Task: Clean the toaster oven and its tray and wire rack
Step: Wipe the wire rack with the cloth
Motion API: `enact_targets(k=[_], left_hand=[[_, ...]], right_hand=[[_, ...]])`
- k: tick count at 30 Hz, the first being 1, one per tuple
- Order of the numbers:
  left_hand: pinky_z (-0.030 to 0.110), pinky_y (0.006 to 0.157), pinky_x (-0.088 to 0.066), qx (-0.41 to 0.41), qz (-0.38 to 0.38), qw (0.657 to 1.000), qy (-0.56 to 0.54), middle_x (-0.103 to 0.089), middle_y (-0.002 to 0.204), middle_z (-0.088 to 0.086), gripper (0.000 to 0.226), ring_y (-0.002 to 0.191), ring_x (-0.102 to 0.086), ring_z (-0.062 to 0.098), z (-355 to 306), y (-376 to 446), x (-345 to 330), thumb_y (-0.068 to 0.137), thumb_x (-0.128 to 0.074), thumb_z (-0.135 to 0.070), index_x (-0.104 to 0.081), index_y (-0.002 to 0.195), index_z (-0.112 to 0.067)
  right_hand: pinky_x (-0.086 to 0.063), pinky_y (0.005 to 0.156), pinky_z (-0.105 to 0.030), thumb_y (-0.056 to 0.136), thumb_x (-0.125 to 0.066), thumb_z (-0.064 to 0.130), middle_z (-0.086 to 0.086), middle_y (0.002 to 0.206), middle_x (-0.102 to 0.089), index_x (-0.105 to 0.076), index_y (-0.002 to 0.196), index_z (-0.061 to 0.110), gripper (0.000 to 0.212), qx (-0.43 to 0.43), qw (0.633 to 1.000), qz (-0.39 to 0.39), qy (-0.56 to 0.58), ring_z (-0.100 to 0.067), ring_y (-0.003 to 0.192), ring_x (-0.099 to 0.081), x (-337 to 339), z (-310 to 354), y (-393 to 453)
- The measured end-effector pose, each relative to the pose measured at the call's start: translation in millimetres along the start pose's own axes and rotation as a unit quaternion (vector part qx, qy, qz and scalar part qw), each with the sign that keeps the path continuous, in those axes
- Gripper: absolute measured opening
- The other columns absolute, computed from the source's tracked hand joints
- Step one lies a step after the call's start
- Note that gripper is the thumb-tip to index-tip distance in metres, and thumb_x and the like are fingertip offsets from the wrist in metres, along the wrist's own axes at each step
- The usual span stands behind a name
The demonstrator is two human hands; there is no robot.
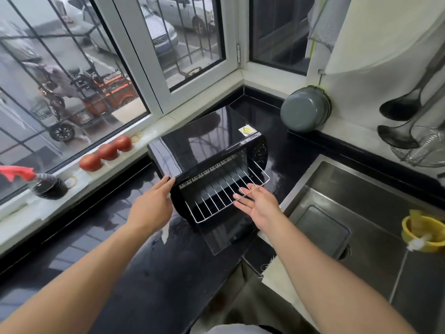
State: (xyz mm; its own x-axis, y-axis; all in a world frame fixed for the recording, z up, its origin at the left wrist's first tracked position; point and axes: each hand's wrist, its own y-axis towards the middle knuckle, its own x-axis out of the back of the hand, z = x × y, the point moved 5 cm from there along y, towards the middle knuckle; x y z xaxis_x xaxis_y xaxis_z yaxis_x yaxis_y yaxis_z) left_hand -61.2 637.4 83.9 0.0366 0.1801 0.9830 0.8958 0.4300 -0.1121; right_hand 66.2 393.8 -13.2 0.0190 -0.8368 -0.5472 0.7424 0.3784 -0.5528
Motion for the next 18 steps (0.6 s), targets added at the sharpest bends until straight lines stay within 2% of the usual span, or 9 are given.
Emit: enact_targets(k=[3,5,7,9,11,13,16,18], left_hand=[[0.043,0.113,-0.043,0.001,0.002,1.000,0.006,-0.017,0.171,-0.017,0.067,0.149,-0.042,0.021,-1,0,1,0.102,-0.037,-0.012,-0.026,0.164,-0.035],[0.042,0.112,-0.044,0.005,-0.003,1.000,0.010,-0.018,0.171,-0.017,0.068,0.149,-0.043,0.021,-3,0,2,0.101,-0.037,-0.010,-0.027,0.164,-0.035],[0.043,0.111,-0.045,0.012,-0.008,1.000,0.009,-0.018,0.171,-0.018,0.070,0.148,-0.044,0.023,-4,1,2,0.100,-0.038,-0.008,-0.028,0.164,-0.035],[0.044,0.106,-0.049,0.017,-0.010,1.000,0.011,-0.019,0.171,-0.018,0.070,0.144,-0.049,0.030,-3,0,0,0.099,-0.039,-0.008,-0.030,0.163,-0.035],[0.044,0.099,-0.053,0.018,-0.014,1.000,0.014,-0.020,0.170,-0.020,0.070,0.137,-0.054,0.036,-2,1,-1,0.099,-0.040,-0.008,-0.031,0.162,-0.037],[0.042,0.094,-0.055,0.015,-0.017,1.000,0.013,-0.021,0.170,-0.022,0.070,0.133,-0.058,0.035,0,2,0,0.099,-0.040,-0.009,-0.032,0.162,-0.039],[0.039,0.087,-0.057,0.007,-0.021,1.000,0.014,-0.020,0.169,-0.023,0.072,0.127,-0.063,0.028,4,4,1,0.097,-0.041,-0.009,-0.031,0.162,-0.040],[0.038,0.089,-0.057,0.005,-0.019,1.000,0.013,-0.018,0.170,-0.023,0.075,0.127,-0.063,0.025,4,3,0,0.095,-0.041,-0.008,-0.029,0.162,-0.039]], right_hand=[[-0.061,0.075,-0.043,0.107,-0.044,0.010,-0.021,0.126,-0.058,-0.040,0.145,0.002,0.039,0.001,0.999,0.010,0.035,-0.035,0.108,-0.067,-18,4,13],[-0.057,0.089,-0.047,0.105,-0.041,-0.001,-0.024,0.132,-0.052,-0.034,0.148,0.001,0.044,0.004,0.998,0.012,0.063,-0.037,0.115,-0.059,-31,4,22],[-0.047,0.104,-0.050,0.103,-0.037,-0.007,-0.022,0.135,-0.050,-0.033,0.150,0.004,0.049,0.006,0.998,0.007,0.059,-0.034,0.114,-0.058,-46,-2,29],[-0.041,0.111,-0.050,0.100,-0.037,-0.010,-0.015,0.131,-0.052,-0.033,0.152,0.009,0.055,0.008,1.000,-0.005,0.021,-0.030,0.116,-0.057,-60,-12,33],[-0.043,0.110,-0.048,0.099,-0.039,-0.012,-0.010,0.123,-0.052,-0.031,0.153,0.011,0.059,0.007,1.000,-0.013,-0.026,-0.027,0.117,-0.055,-75,-17,37],[-0.047,0.106,-0.046,0.100,-0.038,-0.009,-0.011,0.122,-0.055,-0.029,0.154,0.014,0.060,-0.003,0.997,-0.017,-0.080,-0.028,0.117,-0.058,-85,-16,45],[-0.049,0.100,-0.043,0.103,-0.032,-0.001,-0.012,0.147,-0.047,-0.019,0.159,0.019,0.061,-0.017,0.981,0.017,-0.193,-0.029,0.122,-0.059,-95,-8,58],[-0.051,0.095,-0.041,0.104,-0.033,0.001,-0.013,0.151,-0.040,-0.010,0.160,0.020,0.063,-0.032,0.968,0.044,-0.245,-0.028,0.119,-0.061,-94,-3,63]])
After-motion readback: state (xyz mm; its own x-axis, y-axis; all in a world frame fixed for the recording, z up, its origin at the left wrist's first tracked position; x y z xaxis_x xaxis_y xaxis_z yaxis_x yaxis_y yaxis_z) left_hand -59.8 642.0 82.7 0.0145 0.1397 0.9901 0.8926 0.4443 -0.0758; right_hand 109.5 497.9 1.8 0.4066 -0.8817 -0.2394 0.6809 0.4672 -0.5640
